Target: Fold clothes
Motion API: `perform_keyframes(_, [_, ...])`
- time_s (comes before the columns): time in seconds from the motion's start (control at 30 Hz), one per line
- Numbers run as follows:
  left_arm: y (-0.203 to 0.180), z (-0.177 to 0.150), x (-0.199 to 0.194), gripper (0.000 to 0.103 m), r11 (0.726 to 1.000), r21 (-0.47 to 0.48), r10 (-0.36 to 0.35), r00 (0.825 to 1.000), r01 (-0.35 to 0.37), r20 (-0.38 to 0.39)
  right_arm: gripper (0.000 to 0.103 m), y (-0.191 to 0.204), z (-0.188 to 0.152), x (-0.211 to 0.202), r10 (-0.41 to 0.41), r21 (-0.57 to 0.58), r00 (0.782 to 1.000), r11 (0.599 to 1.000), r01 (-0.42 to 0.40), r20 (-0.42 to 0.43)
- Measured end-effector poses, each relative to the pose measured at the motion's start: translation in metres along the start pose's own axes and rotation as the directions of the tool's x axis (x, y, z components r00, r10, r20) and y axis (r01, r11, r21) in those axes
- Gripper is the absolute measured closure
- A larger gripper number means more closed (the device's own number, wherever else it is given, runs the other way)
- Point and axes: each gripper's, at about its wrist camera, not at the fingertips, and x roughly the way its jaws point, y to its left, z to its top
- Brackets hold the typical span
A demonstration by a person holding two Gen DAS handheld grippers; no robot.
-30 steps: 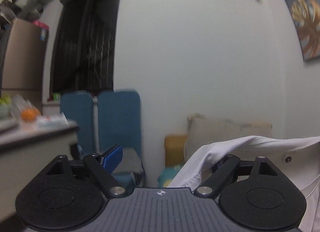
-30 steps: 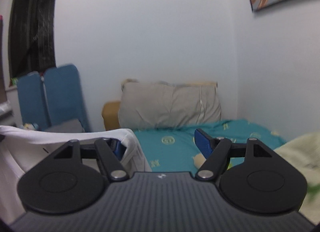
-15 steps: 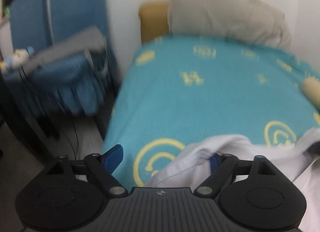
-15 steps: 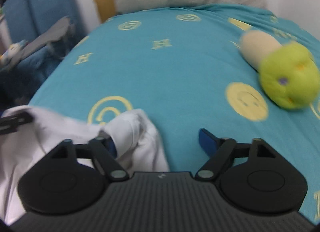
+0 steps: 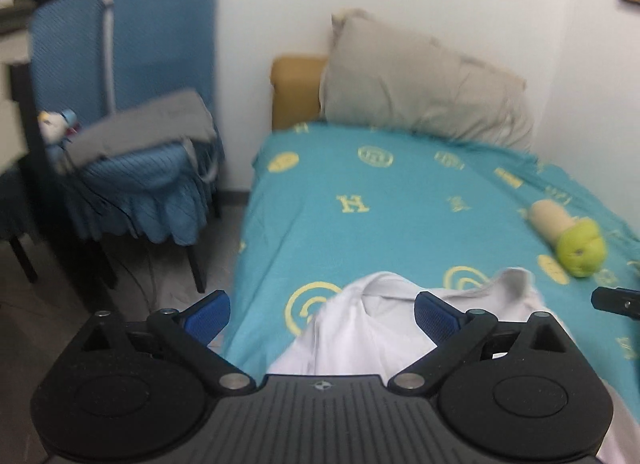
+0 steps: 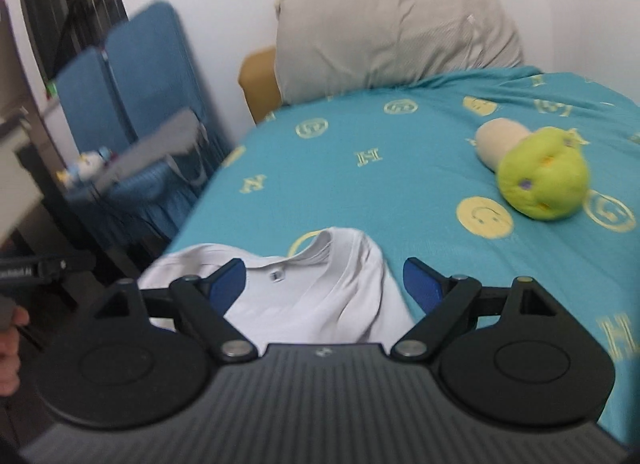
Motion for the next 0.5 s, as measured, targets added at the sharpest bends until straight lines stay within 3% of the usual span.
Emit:
perform_keyframes(0.23, [-0.019, -0.047, -0.184, 0.003, 0.999, -0.052, -0.008, 0.991, 0.015, 0.133, 0.016, 0.025, -0.043, -0.147, 0.008, 0.016, 0.996, 1.000, -0.010, 0.090])
perform_keyframes(0.5, [-0.049, -0.114, -0.322, 0.003, 0.999, -0.028, -0.027, 0.982, 0.033, 0.185, 0.016, 0.051, -0.101, -0.268, 0.006, -0.040, 0.993, 0.999, -0.002, 0.114])
